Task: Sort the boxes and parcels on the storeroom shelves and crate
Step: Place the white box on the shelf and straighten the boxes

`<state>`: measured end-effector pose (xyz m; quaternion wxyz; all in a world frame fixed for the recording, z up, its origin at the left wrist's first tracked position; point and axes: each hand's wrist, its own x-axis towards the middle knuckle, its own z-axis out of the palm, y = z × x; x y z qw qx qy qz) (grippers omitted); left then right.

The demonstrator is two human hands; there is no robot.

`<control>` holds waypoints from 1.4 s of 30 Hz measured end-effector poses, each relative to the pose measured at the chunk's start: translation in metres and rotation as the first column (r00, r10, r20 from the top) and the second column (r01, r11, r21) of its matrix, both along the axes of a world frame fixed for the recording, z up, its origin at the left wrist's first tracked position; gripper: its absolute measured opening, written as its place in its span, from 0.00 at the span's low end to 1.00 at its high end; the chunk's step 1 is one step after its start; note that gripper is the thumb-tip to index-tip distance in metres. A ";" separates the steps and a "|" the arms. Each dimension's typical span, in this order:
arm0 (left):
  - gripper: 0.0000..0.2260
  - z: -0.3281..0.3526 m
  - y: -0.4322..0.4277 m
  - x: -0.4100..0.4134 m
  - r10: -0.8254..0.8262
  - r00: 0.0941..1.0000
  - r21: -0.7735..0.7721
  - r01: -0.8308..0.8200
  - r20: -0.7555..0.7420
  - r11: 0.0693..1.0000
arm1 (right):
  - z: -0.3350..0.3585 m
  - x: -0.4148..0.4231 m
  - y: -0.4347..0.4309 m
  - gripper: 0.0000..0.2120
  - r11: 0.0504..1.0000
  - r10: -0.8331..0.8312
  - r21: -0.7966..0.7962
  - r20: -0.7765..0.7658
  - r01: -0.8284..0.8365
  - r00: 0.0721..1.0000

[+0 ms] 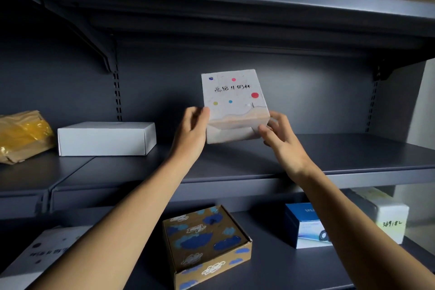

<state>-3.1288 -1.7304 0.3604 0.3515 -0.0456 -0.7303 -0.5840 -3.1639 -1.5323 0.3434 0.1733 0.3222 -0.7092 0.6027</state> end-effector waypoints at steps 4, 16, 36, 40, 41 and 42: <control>0.25 0.005 0.003 0.006 0.001 1.000 -0.001 -0.001 -0.008 1.000 | -0.001 -0.005 0.002 0.17 0.997 -0.037 0.060 -0.033 0.039 0.999; 0.15 -0.002 -0.001 -0.001 -0.003 1.000 -0.029 0.004 0.030 1.000 | -0.001 -0.005 -0.002 0.13 0.992 -0.128 0.019 0.086 0.127 0.988; 0.18 -0.012 0.004 0.014 0.316 0.938 -0.417 -0.234 0.140 0.878 | -0.007 -0.007 -0.008 0.07 0.937 -0.318 0.058 -0.263 0.344 0.911; 0.16 -0.004 -0.002 0.032 0.320 0.940 -0.409 -0.249 0.115 0.878 | 0.002 0.010 -0.019 0.08 0.961 -0.216 0.107 -0.291 0.256 0.932; 0.16 -0.002 -0.006 0.036 0.319 0.942 -0.404 -0.251 0.109 0.880 | 0.005 0.015 -0.025 0.08 0.963 -0.204 0.113 -0.289 0.245 0.935; 0.16 0.000 -0.012 0.040 0.320 0.942 -0.402 -0.256 0.100 0.879 | 0.007 0.020 -0.032 0.09 0.965 -0.192 0.119 -0.287 0.234 0.938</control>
